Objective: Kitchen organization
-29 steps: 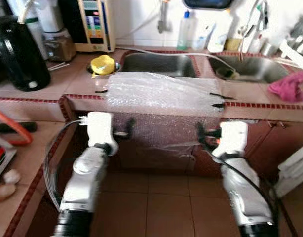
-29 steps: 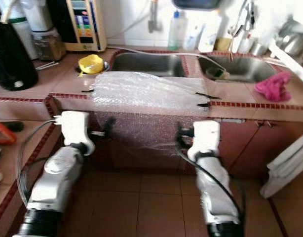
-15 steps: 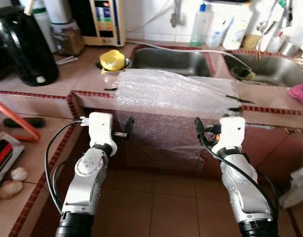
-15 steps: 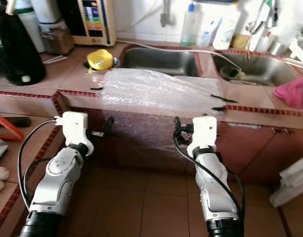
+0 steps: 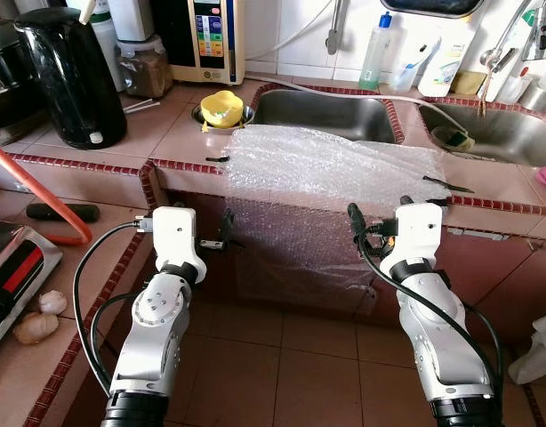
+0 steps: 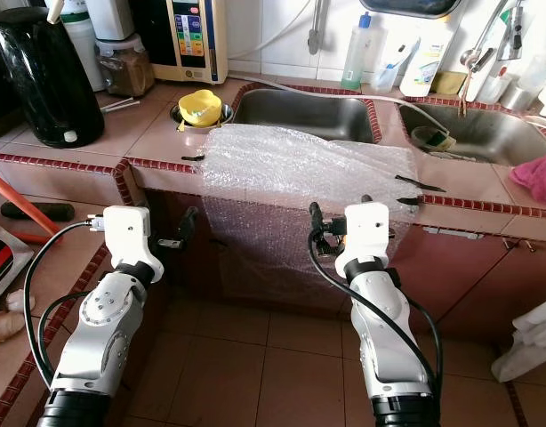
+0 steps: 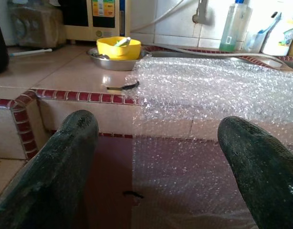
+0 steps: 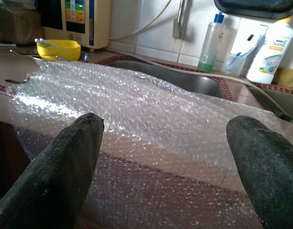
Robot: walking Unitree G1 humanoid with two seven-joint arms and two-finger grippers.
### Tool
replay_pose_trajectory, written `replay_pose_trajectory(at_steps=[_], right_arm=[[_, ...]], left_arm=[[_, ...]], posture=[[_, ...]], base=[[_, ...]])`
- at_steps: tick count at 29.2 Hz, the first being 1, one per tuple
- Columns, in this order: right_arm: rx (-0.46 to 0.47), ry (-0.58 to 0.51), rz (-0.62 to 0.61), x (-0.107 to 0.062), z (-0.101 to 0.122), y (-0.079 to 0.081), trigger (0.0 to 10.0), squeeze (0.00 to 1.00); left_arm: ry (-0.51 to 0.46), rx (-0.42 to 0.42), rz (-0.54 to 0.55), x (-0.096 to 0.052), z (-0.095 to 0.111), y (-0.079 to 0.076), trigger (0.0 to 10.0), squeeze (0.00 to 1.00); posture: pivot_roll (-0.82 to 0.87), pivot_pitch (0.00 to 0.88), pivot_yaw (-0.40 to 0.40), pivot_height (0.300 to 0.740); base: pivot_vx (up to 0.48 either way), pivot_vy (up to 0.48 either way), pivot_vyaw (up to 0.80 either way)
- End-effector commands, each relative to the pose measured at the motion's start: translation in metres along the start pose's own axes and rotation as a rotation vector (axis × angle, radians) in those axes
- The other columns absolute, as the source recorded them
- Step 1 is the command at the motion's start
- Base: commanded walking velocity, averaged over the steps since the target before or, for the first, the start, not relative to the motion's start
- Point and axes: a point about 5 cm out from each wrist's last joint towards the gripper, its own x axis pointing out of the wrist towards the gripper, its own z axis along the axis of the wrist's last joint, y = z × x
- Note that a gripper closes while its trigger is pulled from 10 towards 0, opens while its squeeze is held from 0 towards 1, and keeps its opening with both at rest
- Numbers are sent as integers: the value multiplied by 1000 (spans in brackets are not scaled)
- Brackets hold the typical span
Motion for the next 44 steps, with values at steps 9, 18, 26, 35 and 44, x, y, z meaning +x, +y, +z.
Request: replay_pose_trajectory(at_steps=[9, 18, 26, 35, 44], right_arm=[[-9, 5, -17, -2, 2, -6, 10000, 0], [-4, 5, -10, -2, 1, -5, 10000, 0], [-8, 4, 2, -3, 1, -2, 10000, 0], [-7, -21, 17, -2, 6, 2, 10000, 0], [-28, -69, 45, 2, 18, 4, 10000, 0]], left_arm=[[12, -20, -38, 3, -1, -6, 10000, 0], [11, -29, -32, 3, -1, -5, 10000, 0], [-6, 0, 2, 2, 2, 0, 10000, 0], [-59, 34, -6, 1, 14, 0, 10000, 0], [-105, 5, -12, 0, 23, 1, 10000, 0]], posture=[[-3, 0, -22, 740], [-3, 0, -21, 740], [6, 0, -22, 740], [8, 0, -22, 740], [10, 0, -28, 740]], base=[[0, -127, -422], [0, 0, -606], [0, 0, 0], [0, 0, 0], [136, 0, 0]])
